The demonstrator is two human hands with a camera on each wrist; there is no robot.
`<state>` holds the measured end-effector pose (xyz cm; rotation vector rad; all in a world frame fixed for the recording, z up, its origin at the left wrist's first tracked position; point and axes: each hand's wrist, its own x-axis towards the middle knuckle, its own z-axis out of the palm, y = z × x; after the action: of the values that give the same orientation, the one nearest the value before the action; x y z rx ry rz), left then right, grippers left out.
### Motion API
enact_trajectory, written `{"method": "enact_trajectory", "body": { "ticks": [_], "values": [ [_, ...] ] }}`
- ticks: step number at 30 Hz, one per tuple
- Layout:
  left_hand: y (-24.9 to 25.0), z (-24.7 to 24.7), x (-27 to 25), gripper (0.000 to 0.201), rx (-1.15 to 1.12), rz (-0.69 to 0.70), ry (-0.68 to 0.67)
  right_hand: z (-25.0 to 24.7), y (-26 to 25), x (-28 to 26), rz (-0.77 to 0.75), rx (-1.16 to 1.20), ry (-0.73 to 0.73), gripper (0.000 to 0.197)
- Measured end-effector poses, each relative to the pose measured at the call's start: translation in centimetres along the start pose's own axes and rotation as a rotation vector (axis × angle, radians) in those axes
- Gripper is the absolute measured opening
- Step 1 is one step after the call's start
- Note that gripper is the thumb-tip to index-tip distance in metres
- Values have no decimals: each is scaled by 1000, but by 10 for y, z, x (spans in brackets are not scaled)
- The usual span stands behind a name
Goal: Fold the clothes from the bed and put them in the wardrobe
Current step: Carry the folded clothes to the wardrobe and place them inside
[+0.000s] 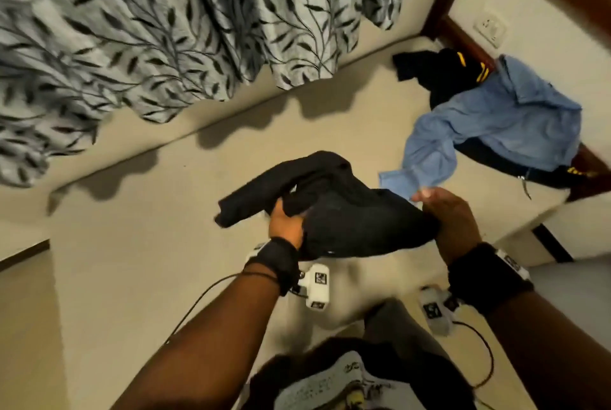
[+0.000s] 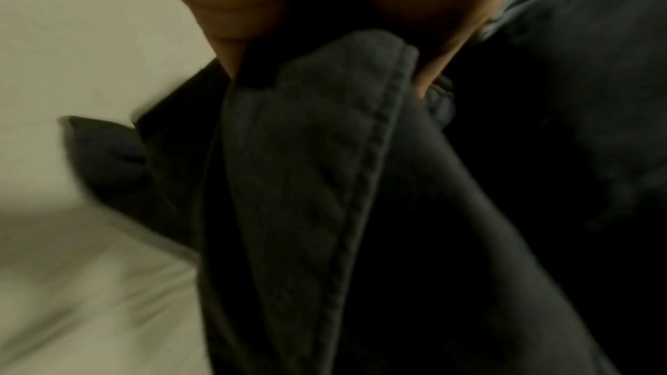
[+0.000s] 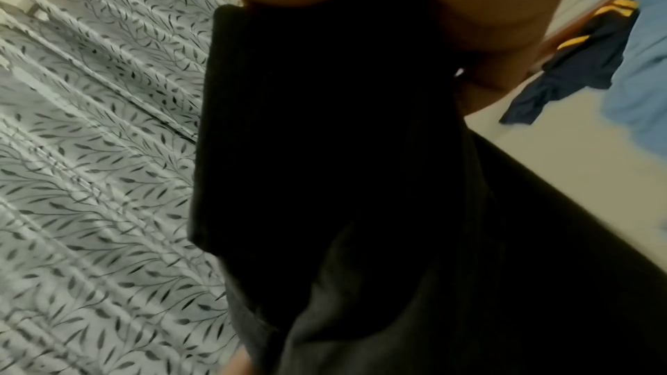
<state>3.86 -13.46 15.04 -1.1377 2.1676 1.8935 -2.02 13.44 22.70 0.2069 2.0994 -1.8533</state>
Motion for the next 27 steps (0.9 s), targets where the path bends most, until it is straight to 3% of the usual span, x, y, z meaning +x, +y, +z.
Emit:
{"method": "enact_trajectory", "body": {
  "ticks": [2,3,6,7,9,11,13,16,18,20,23,25,27],
  "values": [
    [39,-31,-3,32,-75,186,62,16,-10,7,1,-9,176,41],
    [62,-48,-10,35,-119,257,38,21,-17,14,30,49,249,39],
    [112,-92,-35,36,-127,434,-21,28,-44,19,115,-183,280,47],
    [126,-101,-41,36,-119,478,-42,32,-54,18,41,-336,256,42],
    [157,-116,-62,31,-113,588,-91,47,-80,9,-310,-534,234,32],
    [178,-124,-76,28,16,744,-127,66,-119,-8,-715,-616,126,49],
    [200,-128,-90,27,173,857,-198,85,-158,-25,-924,-642,-118,83],
    [232,-142,-117,22,319,925,-255,104,-204,-33,-1040,-746,-385,125],
    [249,-156,-134,28,380,977,-218,114,-218,-31,-988,-823,-517,133],
    [258,-174,-150,32,402,1005,-157,122,-223,-33,-905,-806,-662,116],
    [262,-202,-169,19,400,1001,-8,135,-222,-29,-925,-836,-681,22],
    [262,-221,-181,16,359,982,112,138,-231,-27,-918,-825,-698,12],
    [262,-236,-191,26,294,961,200,140,-249,-28,-936,-809,-686,10]
  ]
}}
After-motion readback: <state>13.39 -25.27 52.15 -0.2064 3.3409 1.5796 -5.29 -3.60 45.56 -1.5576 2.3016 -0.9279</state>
